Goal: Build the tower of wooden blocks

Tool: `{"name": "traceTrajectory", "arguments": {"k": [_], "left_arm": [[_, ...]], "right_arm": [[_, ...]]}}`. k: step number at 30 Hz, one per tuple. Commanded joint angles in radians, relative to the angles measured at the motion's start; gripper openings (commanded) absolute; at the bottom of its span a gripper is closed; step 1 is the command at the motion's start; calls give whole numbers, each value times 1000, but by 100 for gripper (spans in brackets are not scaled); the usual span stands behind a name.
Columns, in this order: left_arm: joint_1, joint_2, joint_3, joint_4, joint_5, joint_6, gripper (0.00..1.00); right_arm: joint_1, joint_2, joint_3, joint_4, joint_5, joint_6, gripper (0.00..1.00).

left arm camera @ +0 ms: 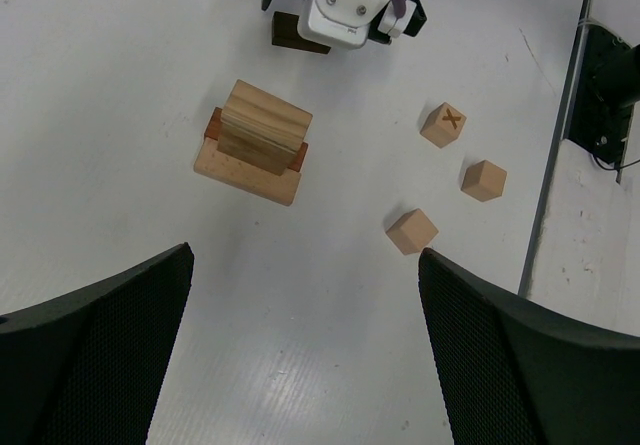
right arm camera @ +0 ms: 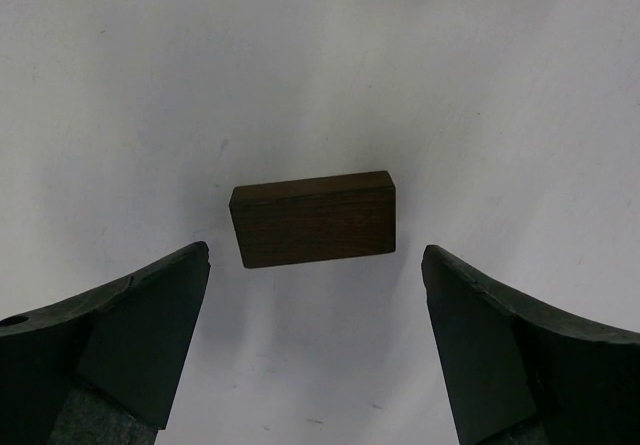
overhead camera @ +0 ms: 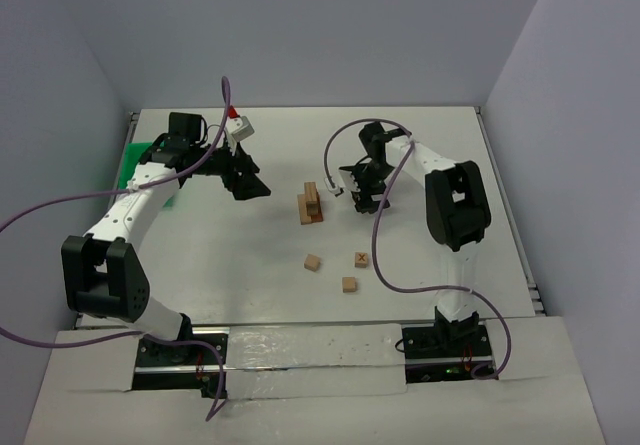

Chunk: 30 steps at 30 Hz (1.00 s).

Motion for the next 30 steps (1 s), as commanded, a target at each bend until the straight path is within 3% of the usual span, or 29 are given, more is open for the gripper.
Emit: {"name": "traceTrajectory", "arguments": {"k": [1, 7, 11, 17, 20, 27, 30], "left_arm": [[6, -29, -10, 45, 15, -8, 99], [7, -26, -6, 40, 15, -4, 99], [7, -23, -7, 44, 18, -5, 99], [7, -20, 4, 36, 6, 6, 99], [7, -20, 4, 39, 5, 6, 99], [20, -30, -11, 72, 17, -25, 99], [46, -20, -4, 96, 21, -67, 99]], "right_arm": [[11, 37, 61, -41, -12, -39, 93], [19, 63, 90, -63, -12, -36, 93], [21, 64, 86, -61, -2, -39, 85], [22, 50, 54, -28, 6, -24, 54], [20, 32, 45, -19, 4, -7, 44], [16, -94, 18, -41, -14, 61, 31], [16, -118, 83, -88, -44, 159, 29]]}}
